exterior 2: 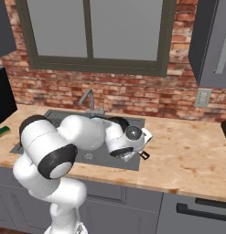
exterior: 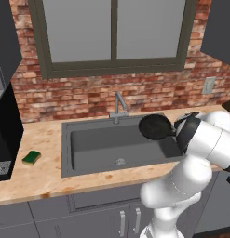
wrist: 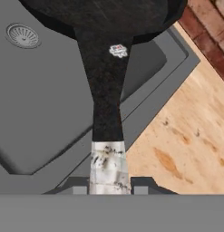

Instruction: Pick the pan and sponge and place them into the sink. Then turn on the water.

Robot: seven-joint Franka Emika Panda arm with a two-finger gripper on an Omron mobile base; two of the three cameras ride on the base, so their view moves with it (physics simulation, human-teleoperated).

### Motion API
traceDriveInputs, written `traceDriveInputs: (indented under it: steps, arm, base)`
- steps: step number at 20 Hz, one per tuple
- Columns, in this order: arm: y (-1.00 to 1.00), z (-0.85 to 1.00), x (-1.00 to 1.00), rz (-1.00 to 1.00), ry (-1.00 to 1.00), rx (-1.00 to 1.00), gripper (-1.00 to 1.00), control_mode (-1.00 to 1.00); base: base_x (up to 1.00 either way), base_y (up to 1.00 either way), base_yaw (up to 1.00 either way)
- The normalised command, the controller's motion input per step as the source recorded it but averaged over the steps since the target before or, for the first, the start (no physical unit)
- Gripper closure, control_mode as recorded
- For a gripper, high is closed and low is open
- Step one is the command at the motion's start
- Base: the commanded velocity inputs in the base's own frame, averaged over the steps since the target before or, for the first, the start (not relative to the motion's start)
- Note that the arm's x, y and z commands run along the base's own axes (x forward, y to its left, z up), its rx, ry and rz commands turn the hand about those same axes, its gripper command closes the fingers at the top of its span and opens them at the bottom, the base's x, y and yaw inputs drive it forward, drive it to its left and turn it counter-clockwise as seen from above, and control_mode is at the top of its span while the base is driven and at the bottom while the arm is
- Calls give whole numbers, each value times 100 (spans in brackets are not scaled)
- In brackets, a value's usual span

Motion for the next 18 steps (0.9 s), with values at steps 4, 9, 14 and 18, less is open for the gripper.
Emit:
traceDriveInputs:
  steps: [4,9,14,18]
  arm:
    - [48,0,33,5,1,-2,100,-100]
    - [39,0,55,1,4,-5,100,-100]
    - [35,-1,57,0,9,-3,100,-100]
    - [32,-10,45,1,10,-2,100,-100]
  base:
    - [0,0,0]
    - [0,0,0]
    - [0,0,0]
    - [0,0,0]
